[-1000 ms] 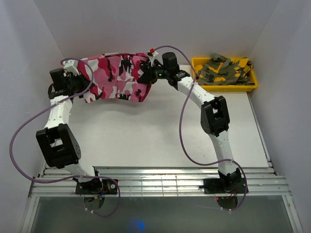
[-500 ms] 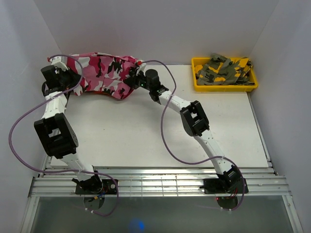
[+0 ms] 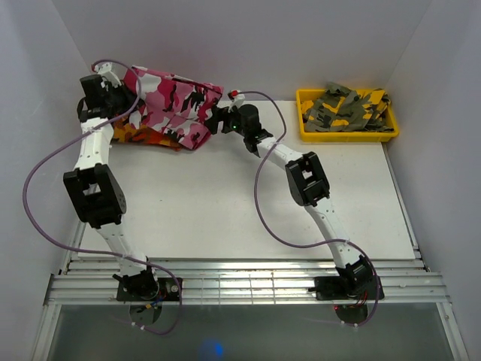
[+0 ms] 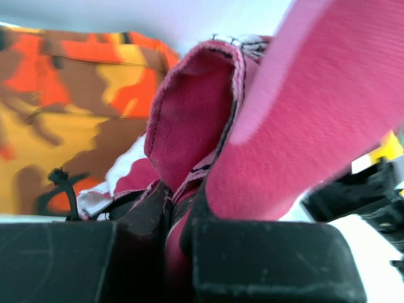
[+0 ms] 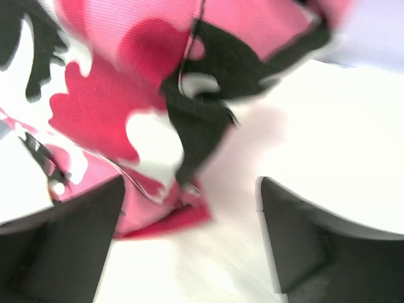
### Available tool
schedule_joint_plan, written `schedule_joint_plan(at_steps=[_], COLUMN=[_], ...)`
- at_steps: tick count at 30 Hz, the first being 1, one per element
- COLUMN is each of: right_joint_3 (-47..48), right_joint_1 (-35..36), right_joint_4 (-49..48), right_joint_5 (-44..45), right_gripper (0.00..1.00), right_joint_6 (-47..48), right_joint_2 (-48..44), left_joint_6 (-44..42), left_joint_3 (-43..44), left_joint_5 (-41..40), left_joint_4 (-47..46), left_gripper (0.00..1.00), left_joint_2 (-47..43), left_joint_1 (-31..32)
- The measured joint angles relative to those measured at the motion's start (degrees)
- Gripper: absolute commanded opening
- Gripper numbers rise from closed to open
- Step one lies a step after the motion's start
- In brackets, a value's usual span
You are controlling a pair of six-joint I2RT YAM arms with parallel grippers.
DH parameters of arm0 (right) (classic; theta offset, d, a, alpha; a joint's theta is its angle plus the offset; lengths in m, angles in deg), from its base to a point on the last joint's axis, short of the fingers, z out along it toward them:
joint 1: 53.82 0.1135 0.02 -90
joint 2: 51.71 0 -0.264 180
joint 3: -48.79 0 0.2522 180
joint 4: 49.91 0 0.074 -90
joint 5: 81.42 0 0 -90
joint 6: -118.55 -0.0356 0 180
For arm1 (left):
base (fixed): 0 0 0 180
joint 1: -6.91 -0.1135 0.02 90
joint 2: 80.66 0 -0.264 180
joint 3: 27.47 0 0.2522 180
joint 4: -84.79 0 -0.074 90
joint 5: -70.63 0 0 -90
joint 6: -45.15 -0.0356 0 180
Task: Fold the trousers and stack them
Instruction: Neatly place the folded trousers to the corner
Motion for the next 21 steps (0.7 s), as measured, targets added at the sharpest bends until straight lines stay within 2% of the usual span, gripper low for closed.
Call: schedule_joint_plan(at_steps=[1,6,14,18,21], right_joint_3=[-0.22,-3.58,-10.67,-12.83,-14.49], right_joint_1=[-0.76,-5.01,-11.30,-13.16,-13.35], right_joint_4=[0.87,5.03,11.30,15.08,17.49], right_joint_5=[0.17,-1.18,-7.74,-12.79,-16.02], right_gripper=[0.90,0.90,0.90,0.90,0.90], right_joint_6=[-0.09,-0.07,-0.33,1.09,2.54], right_joint_2=[-0.02,-0.96,-7.19,-13.25,-17.79], left_joint_6=[0.85,5.31,7.32,5.75,4.63], left_joint_3=[3.58,19.15,30.77,37.88,38.95], left_joint_5=[-0.79,-2.91,-10.45,-15.41,-16.65], left_joint_4=[1.95,10.14,18.36,17.79,16.76], left_gripper=[0.00,0.00,0.00,0.00,0.00], left_joint_2=[2.12,12.48,19.63,24.11,25.49], left_joint_1=[1.05,4.50,7.19,7.30,5.62])
